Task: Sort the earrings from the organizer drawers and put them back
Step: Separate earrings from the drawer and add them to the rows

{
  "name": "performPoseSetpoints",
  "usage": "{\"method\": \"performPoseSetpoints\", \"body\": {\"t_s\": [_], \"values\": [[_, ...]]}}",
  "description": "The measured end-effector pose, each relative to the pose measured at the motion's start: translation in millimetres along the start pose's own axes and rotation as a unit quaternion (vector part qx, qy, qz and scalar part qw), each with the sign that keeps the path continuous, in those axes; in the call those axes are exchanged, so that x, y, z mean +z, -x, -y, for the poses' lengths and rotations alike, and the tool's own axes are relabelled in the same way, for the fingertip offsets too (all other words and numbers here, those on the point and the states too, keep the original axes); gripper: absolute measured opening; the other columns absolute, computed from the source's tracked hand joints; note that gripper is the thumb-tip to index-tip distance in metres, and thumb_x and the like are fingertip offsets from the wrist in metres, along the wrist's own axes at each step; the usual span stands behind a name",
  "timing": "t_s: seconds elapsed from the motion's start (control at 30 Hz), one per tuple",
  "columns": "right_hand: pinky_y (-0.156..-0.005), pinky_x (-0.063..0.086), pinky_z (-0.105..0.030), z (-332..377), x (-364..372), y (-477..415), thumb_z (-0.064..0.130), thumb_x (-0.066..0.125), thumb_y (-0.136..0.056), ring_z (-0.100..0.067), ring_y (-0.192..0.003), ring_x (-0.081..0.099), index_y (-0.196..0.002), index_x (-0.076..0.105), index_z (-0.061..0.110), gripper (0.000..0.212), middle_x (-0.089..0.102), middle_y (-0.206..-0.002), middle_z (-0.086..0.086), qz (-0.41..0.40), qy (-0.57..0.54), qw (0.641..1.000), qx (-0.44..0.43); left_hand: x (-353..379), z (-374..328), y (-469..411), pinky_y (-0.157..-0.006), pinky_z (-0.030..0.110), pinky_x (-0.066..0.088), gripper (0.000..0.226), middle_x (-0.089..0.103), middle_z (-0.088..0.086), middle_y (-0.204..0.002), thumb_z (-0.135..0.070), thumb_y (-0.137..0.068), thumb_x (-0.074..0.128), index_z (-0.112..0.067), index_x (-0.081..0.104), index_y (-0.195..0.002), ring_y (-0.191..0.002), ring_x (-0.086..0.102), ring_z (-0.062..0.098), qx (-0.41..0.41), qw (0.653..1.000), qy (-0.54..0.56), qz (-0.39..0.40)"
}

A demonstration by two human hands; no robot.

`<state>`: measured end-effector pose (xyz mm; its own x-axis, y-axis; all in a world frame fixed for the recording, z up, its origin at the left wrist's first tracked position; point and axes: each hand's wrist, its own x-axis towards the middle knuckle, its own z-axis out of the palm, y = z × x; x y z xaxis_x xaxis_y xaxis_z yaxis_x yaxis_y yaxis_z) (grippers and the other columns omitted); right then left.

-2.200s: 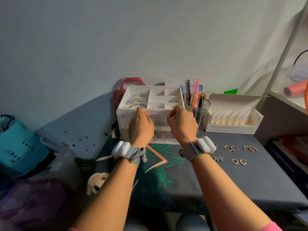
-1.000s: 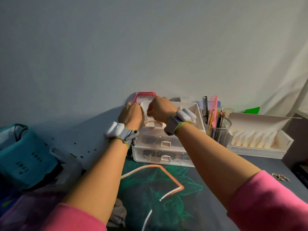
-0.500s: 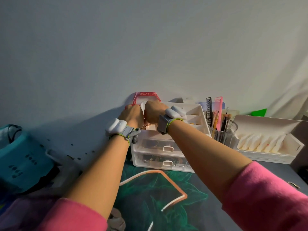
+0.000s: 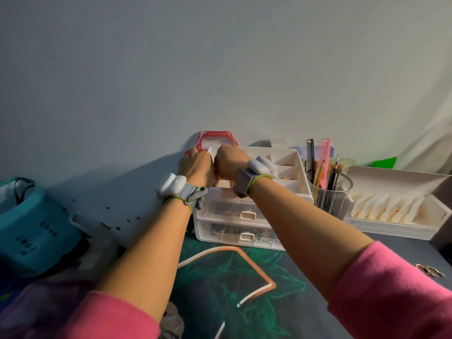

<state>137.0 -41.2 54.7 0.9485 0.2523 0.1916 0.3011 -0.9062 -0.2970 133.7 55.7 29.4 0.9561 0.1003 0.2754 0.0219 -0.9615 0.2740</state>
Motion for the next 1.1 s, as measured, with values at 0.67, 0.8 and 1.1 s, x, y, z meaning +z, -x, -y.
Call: {"method": "performPoseSetpoints", "body": {"t_s": [0.67, 0.8, 1.1], "values": [[-0.067, 0.051, -0.034, -8.9, -23.7, 12.1, 0.019, 0.058, -0.09, -0.032, -0.086, 0.065, -0.1, 0.071, 0.012, 0.017, 0.069, -0.099, -0.013, -0.111, -0.117, 0.987, 0.006, -24.6, -16.0, 21.9, -0.08, 0.047, 0.051, 0.014, 0.063, 0.011, -0.104, -0.022, -0.096, 0.048, -0.012, 0.058, -0.095, -0.096, 0.059, 0.032, 0.03, 0.965, 0.217, -0.142], [-0.07, 0.053, -0.036, -8.4, -40.2, 27.8, 0.02, 0.056, -0.092, -0.032, -0.089, 0.064, -0.099, 0.069, 0.014, 0.016, 0.069, -0.101, -0.012, -0.145, -0.148, 0.978, 0.002, -32.0, -24.4, 34.8, -0.083, 0.048, 0.052, 0.011, 0.065, 0.006, -0.105, -0.027, -0.095, 0.051, -0.017, 0.055, -0.099, -0.097, 0.061, 0.031, 0.025, 0.961, 0.24, -0.137], [-0.067, 0.053, -0.037, -5.0, -69.9, 51.2, 0.016, 0.051, -0.088, -0.032, -0.082, 0.063, -0.093, 0.069, 0.016, 0.018, 0.069, -0.096, -0.01, -0.223, -0.217, 0.95, 0.001, -47.3, -44.6, 58.6, -0.082, 0.031, 0.051, 0.011, 0.07, 0.004, -0.097, -0.02, -0.095, 0.056, -0.022, 0.064, -0.088, -0.09, 0.063, 0.02, 0.039, 0.948, 0.294, -0.118]]}}
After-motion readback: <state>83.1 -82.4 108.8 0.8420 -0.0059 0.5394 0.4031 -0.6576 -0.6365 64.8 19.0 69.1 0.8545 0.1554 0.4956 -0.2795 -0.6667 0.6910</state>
